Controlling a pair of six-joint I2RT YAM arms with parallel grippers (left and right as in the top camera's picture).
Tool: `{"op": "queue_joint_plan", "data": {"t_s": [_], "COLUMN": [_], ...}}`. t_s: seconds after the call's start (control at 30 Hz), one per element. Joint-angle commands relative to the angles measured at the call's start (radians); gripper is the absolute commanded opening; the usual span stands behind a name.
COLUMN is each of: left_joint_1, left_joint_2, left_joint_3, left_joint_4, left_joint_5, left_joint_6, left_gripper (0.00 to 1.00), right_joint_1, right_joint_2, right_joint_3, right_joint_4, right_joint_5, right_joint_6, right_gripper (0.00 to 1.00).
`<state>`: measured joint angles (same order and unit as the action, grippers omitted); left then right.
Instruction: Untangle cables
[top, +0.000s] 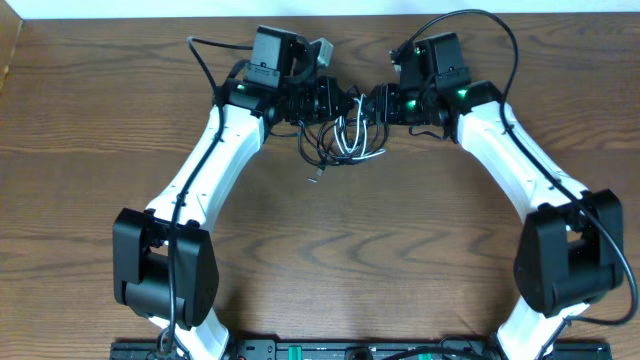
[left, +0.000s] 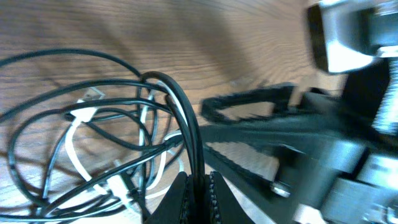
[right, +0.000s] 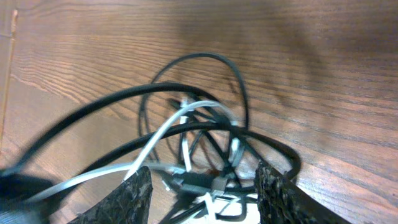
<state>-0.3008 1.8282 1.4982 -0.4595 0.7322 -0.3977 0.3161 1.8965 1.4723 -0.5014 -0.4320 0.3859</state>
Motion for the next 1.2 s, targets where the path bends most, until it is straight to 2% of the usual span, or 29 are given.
{"op": "queue_joint_plan", "data": {"t_s": [0.0, 0.17, 0.27, 0.43, 0.53, 0.7, 0.9, 1.17], "left_joint_1": [0.014, 0.016, 0.015, 0.018, 0.035, 0.125, 0.251, 0.323], "left_joint_2": [-0.002, -0.003, -0.003, -0.024, -0.065, -0.18, -0.267, -0.265], "left_joint_3": [0.004, 0.004, 0.004, 0.004, 0.005, 0.005, 0.005, 0.005], "left_joint_4": [0.014, 0.03, 0.03, 0.031, 0.03, 0.0, -0.128, -0.324], "left_joint_5": [0.126, 0.158, 0.159, 0.125, 0.05, -0.095, -0.26, -0.448], "left_joint_6": [-0.04, -0.046, -0.046, -0.044, -0.037, -0.008, 0.05, 0.151], "left_gripper": [0.07, 0.07, 0.08, 0.07, 0.07, 0.08, 0.08, 0.07], "right_joint_1": [0.006, 0.006, 0.006, 0.006, 0.003, -0.008, -0.041, -0.074], "right_joint_2": [0.049, 0.116, 0.153, 0.215, 0.245, 0.248, 0.248, 0.205], "right_joint_3": [-0.001, -0.001, -0.001, -0.001, -0.001, -0.001, -0.001, 0.001], "right_joint_4": [0.018, 0.063, 0.092, 0.089, 0.062, 0.034, 0.003, -0.071], "right_joint_5": [-0.029, -0.087, -0.086, -0.033, -0.029, 0.008, 0.007, -0.045], "right_joint_6": [-0.035, -0.072, -0.072, -0.019, 0.004, 0.003, 0.001, -0.174], "right_gripper": [0.53, 0.54, 0.49, 0.23, 0.02, 0.01, 0.01, 0.01]}}
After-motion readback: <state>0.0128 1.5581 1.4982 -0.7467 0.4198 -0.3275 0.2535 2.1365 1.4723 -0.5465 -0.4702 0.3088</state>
